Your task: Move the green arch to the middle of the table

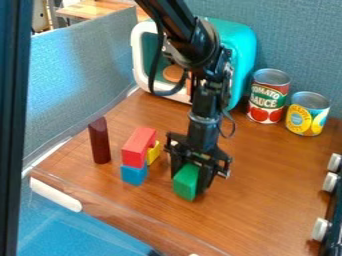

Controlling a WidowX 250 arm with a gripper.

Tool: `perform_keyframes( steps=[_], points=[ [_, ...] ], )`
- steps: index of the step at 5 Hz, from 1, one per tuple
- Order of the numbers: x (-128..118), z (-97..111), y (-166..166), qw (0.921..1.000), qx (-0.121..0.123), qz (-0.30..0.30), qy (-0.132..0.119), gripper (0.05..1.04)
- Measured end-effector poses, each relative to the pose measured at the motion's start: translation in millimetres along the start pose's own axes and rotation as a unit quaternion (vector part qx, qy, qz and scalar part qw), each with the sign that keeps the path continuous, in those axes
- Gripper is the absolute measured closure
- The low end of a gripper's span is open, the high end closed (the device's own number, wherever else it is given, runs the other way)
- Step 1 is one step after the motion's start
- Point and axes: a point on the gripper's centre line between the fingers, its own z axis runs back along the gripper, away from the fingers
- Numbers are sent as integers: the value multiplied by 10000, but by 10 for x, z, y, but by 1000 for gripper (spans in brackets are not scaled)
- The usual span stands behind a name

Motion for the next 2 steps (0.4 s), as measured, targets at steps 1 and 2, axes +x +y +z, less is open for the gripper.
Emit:
perform_keyframes(
  steps=[1, 2],
  points=[
    [-22, 1, -23, 9999, -23, 104, 74, 140],
    [-38, -12, -13, 9998, 15, 164, 100, 81]
  ],
)
